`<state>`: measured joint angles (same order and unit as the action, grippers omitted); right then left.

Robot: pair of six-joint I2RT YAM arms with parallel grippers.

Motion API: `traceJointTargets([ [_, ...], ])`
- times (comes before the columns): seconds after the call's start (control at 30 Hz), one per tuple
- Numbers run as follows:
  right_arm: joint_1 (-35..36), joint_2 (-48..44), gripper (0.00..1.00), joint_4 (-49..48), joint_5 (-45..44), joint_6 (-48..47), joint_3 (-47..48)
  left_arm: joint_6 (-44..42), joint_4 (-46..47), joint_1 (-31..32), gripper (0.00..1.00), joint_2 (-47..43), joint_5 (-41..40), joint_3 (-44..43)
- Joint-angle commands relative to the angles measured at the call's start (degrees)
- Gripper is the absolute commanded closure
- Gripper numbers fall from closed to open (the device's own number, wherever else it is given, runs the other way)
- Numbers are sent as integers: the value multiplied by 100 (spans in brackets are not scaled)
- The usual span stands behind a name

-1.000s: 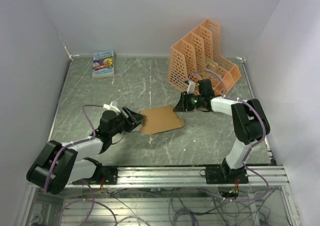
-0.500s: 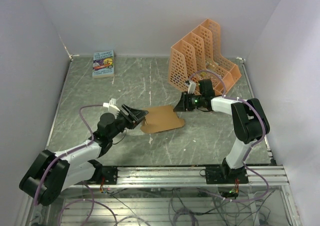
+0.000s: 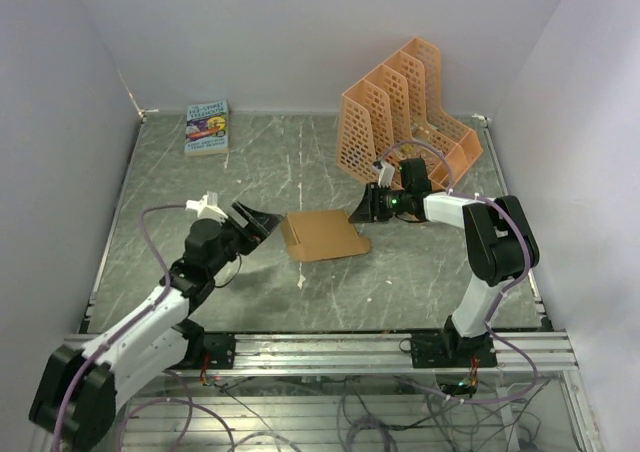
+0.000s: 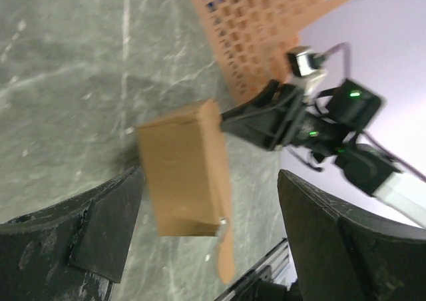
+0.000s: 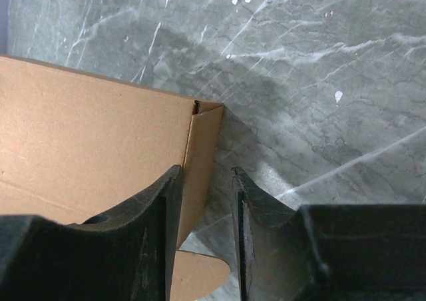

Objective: Fold the paper box

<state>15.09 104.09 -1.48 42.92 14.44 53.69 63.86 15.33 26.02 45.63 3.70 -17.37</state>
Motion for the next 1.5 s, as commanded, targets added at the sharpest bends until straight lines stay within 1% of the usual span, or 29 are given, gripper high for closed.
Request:
traceJointTargets([
  [0.0, 29, 349, 67, 498, -635, -231, -122, 144, 798, -38, 7, 923, 496, 348],
  [0.07, 30, 349, 67, 499, -643, -231, -122, 304, 1439, -36, 5, 1266, 604, 443],
  [0.1, 29, 351, 67, 499, -642, -235, -122, 339, 1617, -24, 5, 1394, 627, 433],
  [0.27, 35, 378, 67, 499, -626, -230, -106, 386, 2026, 97, 4, 1836, 693, 303],
  [0.43, 30, 368, 67, 490, -627, -231, -115, 560, 2362, 148, 4, 1909, 636, 460],
  [0.63, 34, 411, 67, 508, -592, -231, -96, 677, 2611, 236, 5, 1954, 586, 434],
  [0.9, 31, 314, 67, 492, -538, -244, -85, 511, 2438, 424, 6, 1892, 427, 152],
  [1.0, 29, 162, 63, 475, -609, -289, -78, 263, 2200, 639, 7, 2058, 242, -144],
  [1.1, 33, -24, 61, 427, -794, -333, -110, -154, 1866, 837, 9, 2443, 99, -771],
  [1.2, 35, -109, 61, 467, -928, -397, -128, -563, 1583, 975, 14, 3071, 108, -1482],
  [1.27, 26, -184, 61, 489, -985, -422, -160, -807, 1314, 999, 15, 3464, 100, -1914],
  [1.4, -42, -460, 61, 523, -1153, -452, -218, -1045, 1100, 1001, 22, 4094, 250, -2458],
  [1.47, -95, -607, 61, 648, -1328, -524, -211, -1055, 1168, 1021, 26, 4382, 427, -2608],
])
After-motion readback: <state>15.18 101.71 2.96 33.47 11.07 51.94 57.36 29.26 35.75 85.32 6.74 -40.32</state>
